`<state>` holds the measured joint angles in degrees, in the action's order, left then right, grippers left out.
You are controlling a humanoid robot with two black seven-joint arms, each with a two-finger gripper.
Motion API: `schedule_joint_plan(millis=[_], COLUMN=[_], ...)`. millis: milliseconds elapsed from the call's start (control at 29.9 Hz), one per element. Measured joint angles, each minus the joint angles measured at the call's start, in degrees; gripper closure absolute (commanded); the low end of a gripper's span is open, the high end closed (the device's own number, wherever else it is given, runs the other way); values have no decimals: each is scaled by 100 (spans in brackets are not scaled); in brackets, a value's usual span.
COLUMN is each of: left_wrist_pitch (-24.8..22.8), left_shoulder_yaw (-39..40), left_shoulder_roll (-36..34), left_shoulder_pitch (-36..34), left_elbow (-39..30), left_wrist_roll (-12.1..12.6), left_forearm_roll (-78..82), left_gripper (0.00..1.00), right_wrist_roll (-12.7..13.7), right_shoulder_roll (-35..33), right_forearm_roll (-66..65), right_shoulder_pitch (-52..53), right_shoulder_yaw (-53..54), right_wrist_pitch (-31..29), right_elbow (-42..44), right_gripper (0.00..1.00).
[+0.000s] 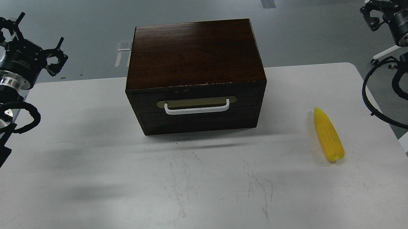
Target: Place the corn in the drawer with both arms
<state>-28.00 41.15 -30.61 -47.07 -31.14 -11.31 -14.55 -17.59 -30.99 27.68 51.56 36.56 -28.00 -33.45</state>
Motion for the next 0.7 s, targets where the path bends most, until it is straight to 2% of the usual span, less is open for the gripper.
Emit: schedule_joint_plan(millis=[200,468,701], left_wrist_pitch=[0,0,0], left_shoulder_yaw=[14,-32,-191], left_shoulder_roll=[-7,-79,-791], left_shoulder_pitch=[0,-34,-105], left_elbow=[7,2,-535], left_wrist_roll=[-180,-219,7], left_forearm_roll=[0,40,364], left_gripper=[2,2,9], right_wrist_roll=[1,1,1], right_shoulder_roll=[6,-6,-28], right_forearm_roll=[0,2,4], right_shoulder_pitch=[22,26,46], right_shoulder_yaw=[1,48,88], right_wrist_pitch=[0,0,0], right_elbow=[4,5,-30], right_gripper=[0,0,0])
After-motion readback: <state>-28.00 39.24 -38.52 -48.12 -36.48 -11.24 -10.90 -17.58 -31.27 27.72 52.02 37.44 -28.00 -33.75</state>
